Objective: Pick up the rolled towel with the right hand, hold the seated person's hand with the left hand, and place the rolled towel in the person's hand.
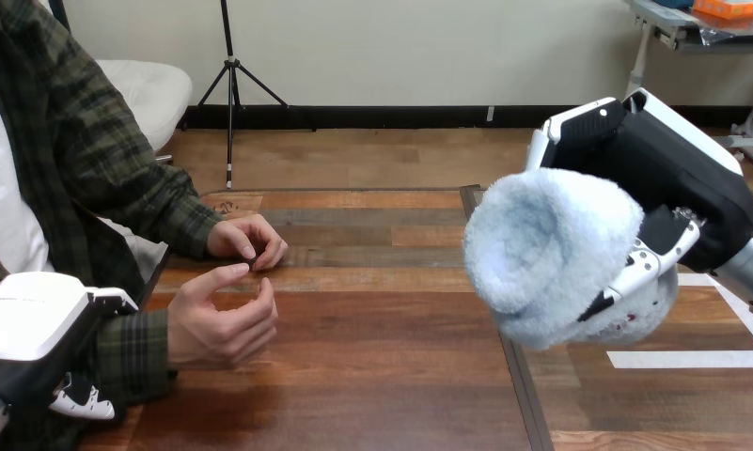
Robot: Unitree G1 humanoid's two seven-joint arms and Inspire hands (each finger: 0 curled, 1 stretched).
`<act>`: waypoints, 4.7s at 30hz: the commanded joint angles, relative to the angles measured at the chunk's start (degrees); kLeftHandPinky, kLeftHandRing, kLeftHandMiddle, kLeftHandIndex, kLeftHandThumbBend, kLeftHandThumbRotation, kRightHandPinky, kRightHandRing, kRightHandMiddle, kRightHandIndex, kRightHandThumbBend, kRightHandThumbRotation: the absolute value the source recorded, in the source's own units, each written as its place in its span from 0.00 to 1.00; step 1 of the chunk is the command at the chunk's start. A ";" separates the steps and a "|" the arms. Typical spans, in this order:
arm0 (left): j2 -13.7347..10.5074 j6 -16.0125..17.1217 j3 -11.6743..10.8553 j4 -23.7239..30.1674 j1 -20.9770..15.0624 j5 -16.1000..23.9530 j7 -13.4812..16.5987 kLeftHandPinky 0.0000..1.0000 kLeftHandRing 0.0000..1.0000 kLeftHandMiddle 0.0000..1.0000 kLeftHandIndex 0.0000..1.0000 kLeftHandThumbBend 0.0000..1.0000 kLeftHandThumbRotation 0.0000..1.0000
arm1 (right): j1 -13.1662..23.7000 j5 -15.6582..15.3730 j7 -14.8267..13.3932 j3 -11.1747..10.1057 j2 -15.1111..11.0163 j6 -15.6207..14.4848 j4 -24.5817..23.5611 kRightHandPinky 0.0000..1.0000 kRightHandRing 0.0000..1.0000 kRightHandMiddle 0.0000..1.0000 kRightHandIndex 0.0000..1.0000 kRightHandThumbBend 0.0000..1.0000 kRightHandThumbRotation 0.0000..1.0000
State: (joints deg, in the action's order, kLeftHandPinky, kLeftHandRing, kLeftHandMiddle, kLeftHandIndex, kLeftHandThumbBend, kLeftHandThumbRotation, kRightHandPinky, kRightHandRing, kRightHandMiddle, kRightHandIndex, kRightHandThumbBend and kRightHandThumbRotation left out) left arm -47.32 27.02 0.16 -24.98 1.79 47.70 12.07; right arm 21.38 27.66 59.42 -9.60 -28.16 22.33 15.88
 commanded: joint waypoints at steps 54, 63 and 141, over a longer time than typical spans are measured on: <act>3.73 -0.09 2.44 6.00 -2.85 -10.26 -0.42 0.36 0.40 0.44 0.46 0.87 0.00 | 0.51 6.87 1.45 -1.96 1.61 -4.37 -6.14 0.12 0.18 0.24 0.28 0.76 0.12; 5.46 -2.86 1.03 13.26 -1.03 -12.75 -2.53 0.35 0.39 0.44 0.45 0.89 0.00 | 0.47 4.66 -0.39 -0.98 3.47 -6.01 -6.60 0.14 0.19 0.25 0.29 0.79 0.09; 19.07 -10.40 -0.80 39.73 2.45 -17.70 -10.58 0.32 0.36 0.41 0.41 0.95 0.00 | 23.52 -13.87 -5.61 8.04 20.47 5.59 30.14 0.09 0.15 0.21 0.26 0.76 0.00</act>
State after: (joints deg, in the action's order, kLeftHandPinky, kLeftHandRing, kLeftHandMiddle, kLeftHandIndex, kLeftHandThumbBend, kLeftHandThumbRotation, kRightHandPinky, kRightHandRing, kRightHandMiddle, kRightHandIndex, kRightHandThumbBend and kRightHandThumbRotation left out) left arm -30.08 16.48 -0.85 9.90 5.88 31.93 2.11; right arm 36.57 13.49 55.03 -0.99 -8.87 26.77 43.47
